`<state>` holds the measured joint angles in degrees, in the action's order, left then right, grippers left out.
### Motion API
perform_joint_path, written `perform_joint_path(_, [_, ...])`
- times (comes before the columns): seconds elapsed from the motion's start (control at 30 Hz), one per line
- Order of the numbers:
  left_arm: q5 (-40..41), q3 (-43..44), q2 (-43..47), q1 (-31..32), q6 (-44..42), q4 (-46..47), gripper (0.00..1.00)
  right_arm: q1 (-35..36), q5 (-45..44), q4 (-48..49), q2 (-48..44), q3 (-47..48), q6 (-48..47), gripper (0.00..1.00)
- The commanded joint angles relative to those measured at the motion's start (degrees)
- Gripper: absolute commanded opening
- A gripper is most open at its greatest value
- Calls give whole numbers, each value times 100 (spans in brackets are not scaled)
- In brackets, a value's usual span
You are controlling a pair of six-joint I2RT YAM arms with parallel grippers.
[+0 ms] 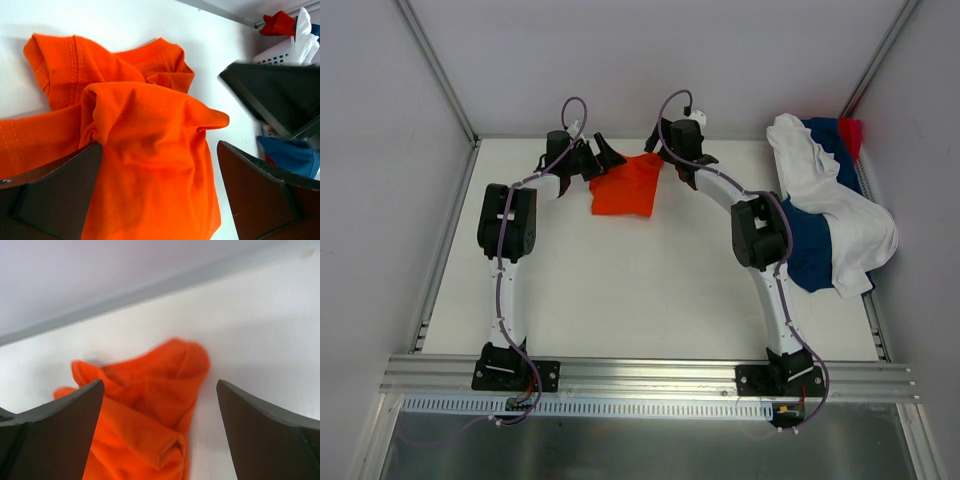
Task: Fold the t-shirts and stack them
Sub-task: Fold the long partially folded tshirt into a neat square
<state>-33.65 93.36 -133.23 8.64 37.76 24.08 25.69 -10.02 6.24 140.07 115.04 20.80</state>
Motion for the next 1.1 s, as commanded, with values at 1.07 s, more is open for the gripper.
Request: perform_joint_path(1.07, [2161, -3115, 3455, -108, -1736, -1230, 99, 2360, -1941, -1050, -10126, -8392, 389, 99])
